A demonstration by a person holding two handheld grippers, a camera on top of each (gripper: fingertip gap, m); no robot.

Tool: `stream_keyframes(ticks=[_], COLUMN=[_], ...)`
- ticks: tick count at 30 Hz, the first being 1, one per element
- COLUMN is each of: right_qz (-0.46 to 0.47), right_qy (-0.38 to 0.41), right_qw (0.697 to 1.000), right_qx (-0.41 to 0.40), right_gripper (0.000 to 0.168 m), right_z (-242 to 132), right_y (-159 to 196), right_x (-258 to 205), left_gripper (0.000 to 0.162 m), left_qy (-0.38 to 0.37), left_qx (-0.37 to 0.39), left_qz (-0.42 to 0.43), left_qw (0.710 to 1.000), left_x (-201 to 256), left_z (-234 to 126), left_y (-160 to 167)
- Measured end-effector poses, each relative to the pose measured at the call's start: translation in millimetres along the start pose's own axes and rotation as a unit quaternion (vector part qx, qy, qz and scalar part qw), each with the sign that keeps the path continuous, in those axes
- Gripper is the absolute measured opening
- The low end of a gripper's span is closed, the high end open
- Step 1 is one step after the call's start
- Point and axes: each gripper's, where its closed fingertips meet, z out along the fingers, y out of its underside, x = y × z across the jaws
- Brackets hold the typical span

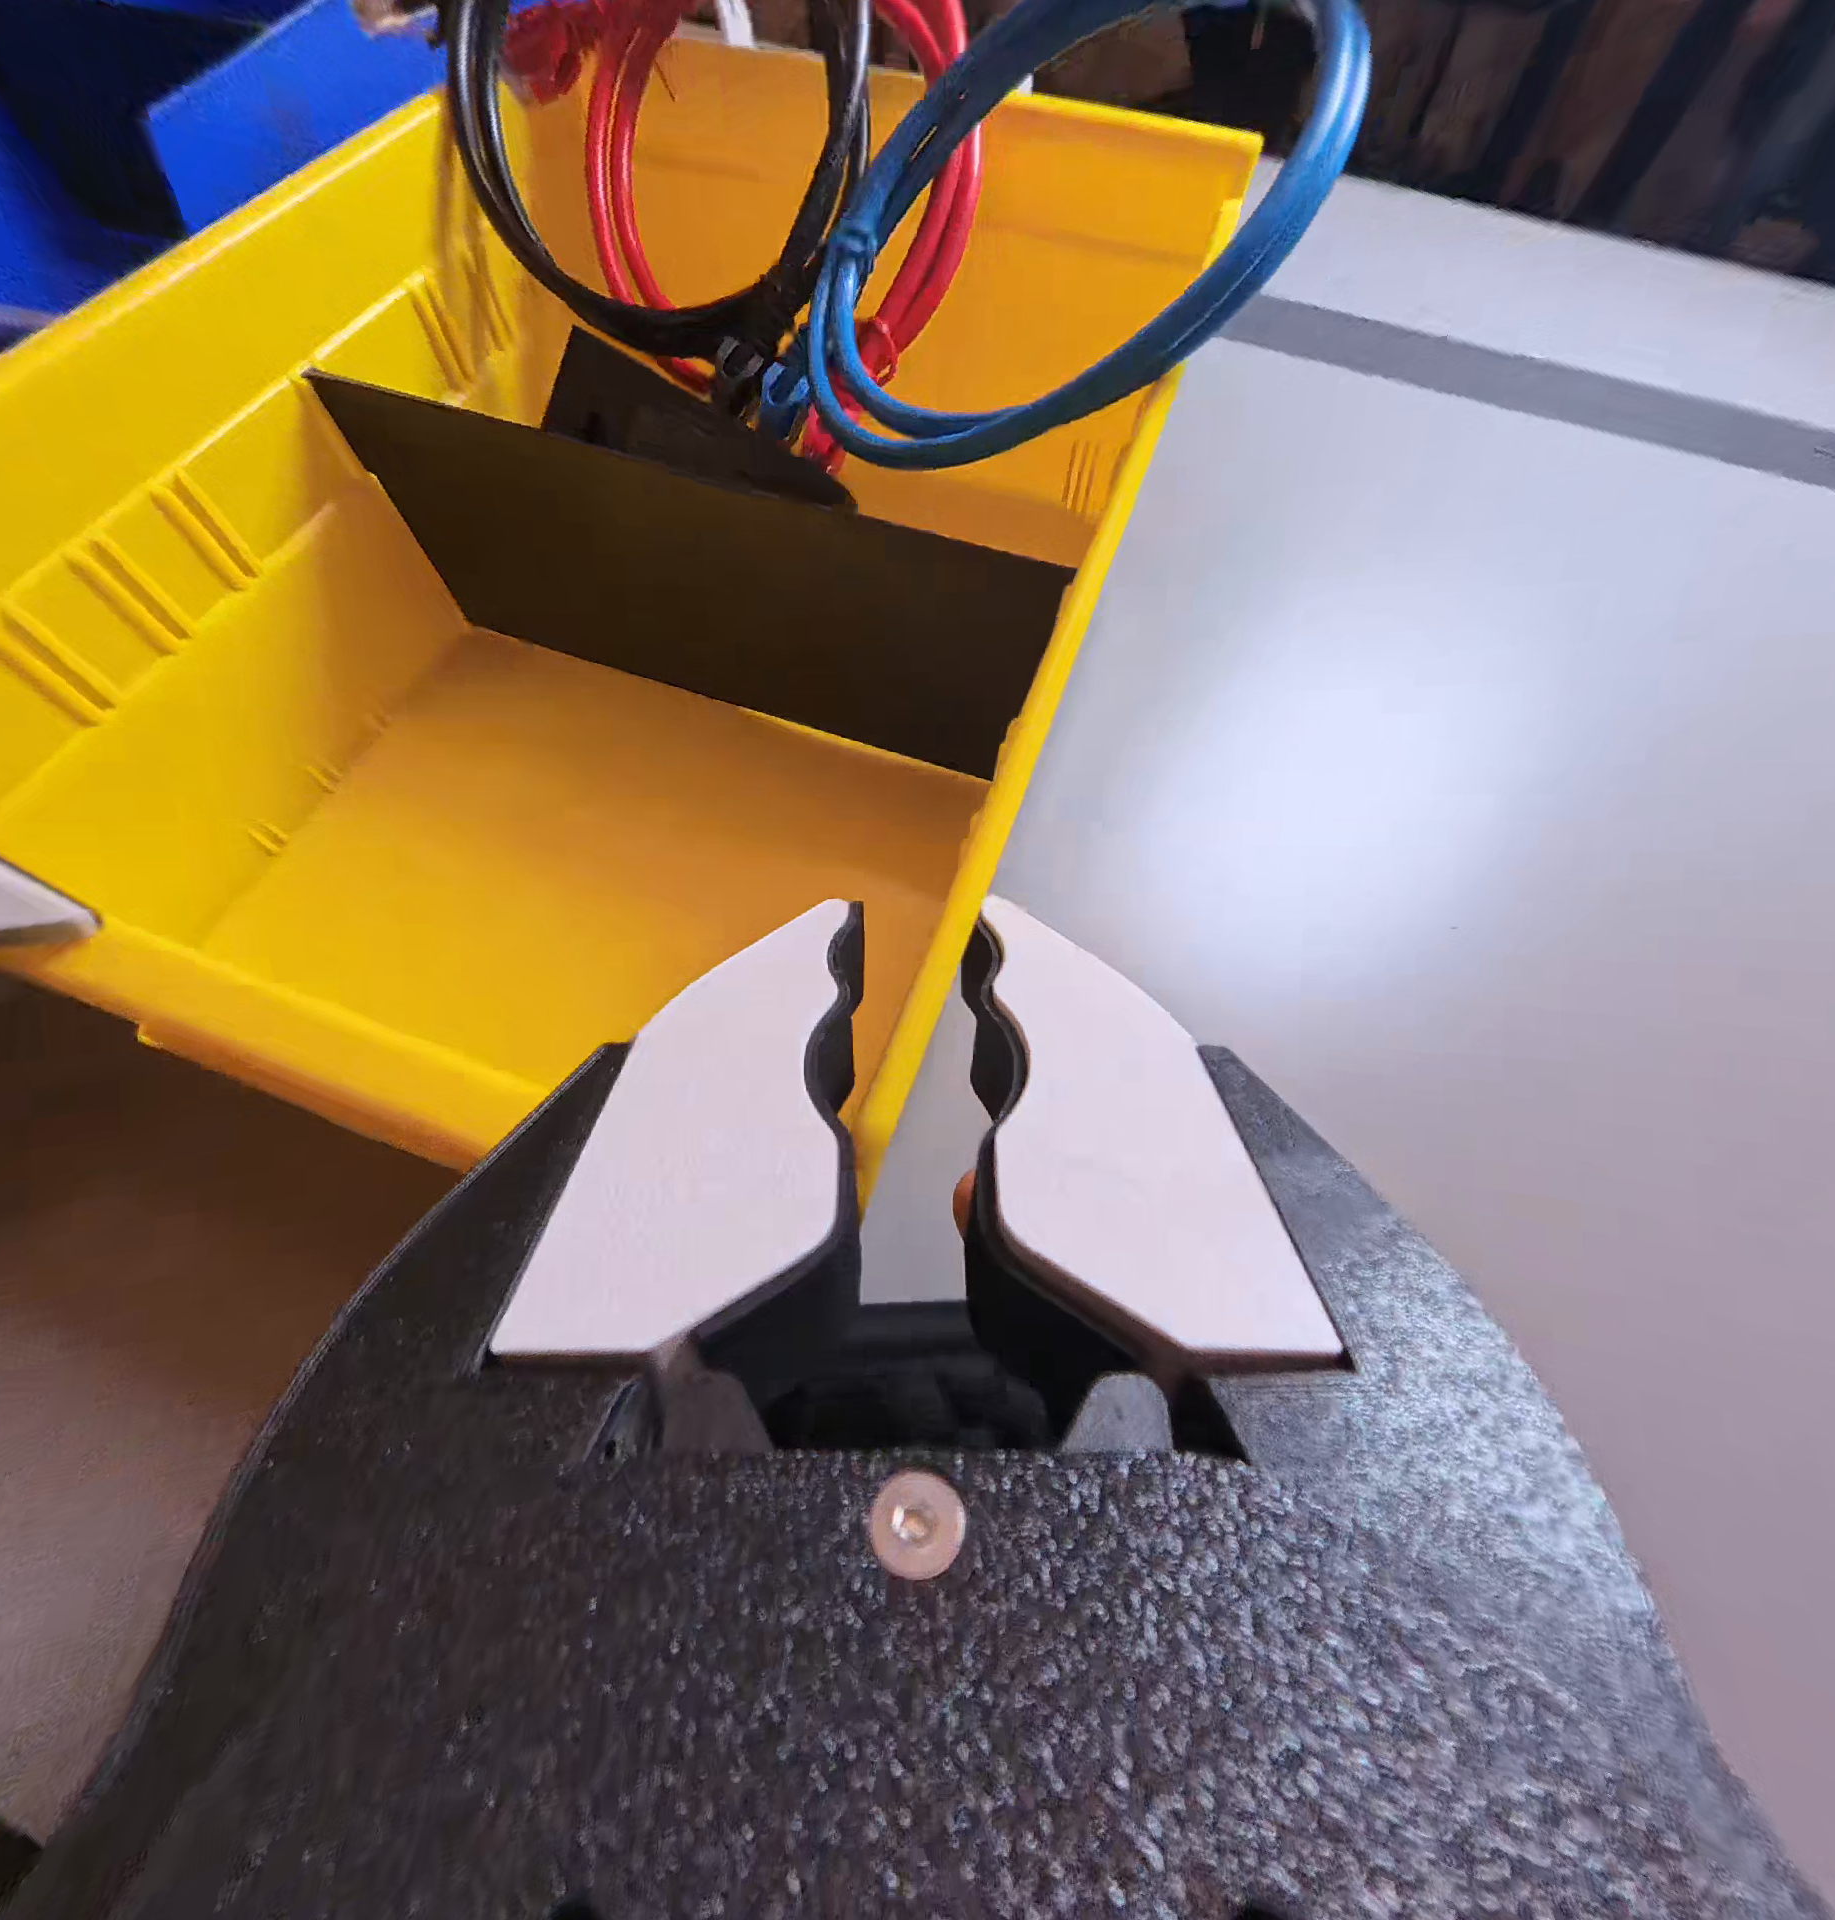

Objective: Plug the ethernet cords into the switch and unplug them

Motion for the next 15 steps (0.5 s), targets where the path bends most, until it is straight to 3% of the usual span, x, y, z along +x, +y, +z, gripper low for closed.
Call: stream_keyframes(ticks=[7,11,15], right_qz=[-0.029,-0.039,-0.046], right_qy=[0.043,0.046,0.008], right_qw=[0.996,0.992,0.984], right_qx=[0.069,0.113,0.172], right_gripper=[0.018,0.017,0.018], right_z=[-36.8,-63.6,-73.0], right_y=[0.2,-27.9,-73.7], right_x=[-32.7,-39.3,-70.2], left_gripper=[0.06,0.058,0.058], left_qy=[-0.049,-0.067,-0.121], left_qx=[0.045,0.06,0.072], left_qz=[0.06,0.101,0.137], left_qw=[0.996,0.991,0.98], left_x=[11.9,24.8,19.7], left_z=[-30.8,-53.8,-107.1], left_y=[5.9,-17.4,-47.4])
